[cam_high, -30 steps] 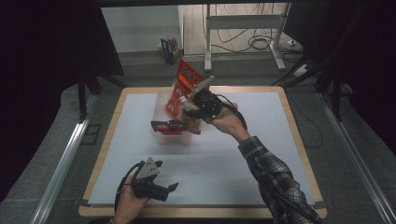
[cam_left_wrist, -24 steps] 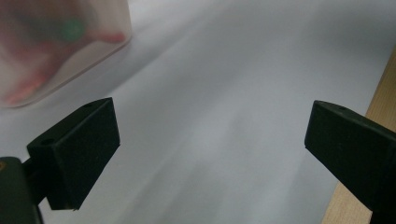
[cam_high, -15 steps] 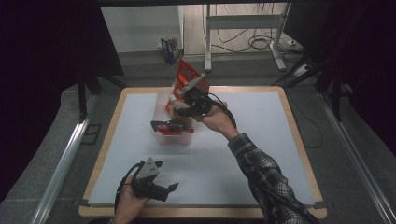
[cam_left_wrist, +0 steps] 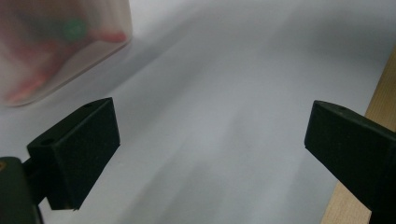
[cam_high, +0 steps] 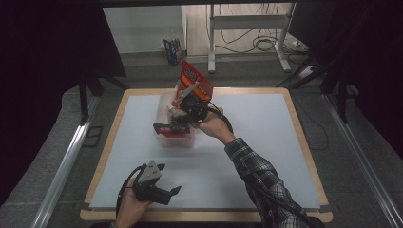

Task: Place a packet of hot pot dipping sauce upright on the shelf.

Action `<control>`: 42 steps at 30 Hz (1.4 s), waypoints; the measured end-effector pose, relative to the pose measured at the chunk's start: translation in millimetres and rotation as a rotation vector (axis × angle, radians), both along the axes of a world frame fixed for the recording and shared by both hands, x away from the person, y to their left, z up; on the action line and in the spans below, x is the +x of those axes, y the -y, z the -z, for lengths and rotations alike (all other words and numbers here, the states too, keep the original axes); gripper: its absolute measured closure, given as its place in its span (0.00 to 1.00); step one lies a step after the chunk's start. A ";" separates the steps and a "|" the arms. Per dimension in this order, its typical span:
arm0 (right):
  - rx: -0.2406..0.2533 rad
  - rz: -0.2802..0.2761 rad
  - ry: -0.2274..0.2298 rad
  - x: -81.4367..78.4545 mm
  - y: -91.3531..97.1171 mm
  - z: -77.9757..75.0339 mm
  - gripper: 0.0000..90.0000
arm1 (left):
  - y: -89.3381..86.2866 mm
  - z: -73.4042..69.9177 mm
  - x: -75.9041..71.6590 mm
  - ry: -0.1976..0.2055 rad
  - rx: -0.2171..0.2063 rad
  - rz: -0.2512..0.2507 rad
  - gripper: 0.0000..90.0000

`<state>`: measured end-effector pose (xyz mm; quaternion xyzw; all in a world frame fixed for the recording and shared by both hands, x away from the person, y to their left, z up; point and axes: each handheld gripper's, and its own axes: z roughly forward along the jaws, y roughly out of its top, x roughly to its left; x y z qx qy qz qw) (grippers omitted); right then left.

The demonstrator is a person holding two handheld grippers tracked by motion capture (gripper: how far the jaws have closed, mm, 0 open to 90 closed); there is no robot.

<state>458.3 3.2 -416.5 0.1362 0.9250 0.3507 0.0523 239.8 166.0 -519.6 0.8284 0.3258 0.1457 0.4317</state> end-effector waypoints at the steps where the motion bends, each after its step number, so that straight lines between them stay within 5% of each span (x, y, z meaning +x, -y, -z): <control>1: -0.001 0.000 -0.001 0.3 0.0 0.7 0.96 | 0.3 0.1 0.0 0.000 0.002 0.001 0.03; 18: 0.011 0.004 -0.032 3.7 -4.0 9.6 0.88 | 1.9 0.6 -0.5 -0.001 0.013 0.005 0.03; 42: 0.033 0.068 0.006 8.0 7.2 3.0 0.40 | 3.4 2.0 0.0 -0.007 0.024 0.007 0.03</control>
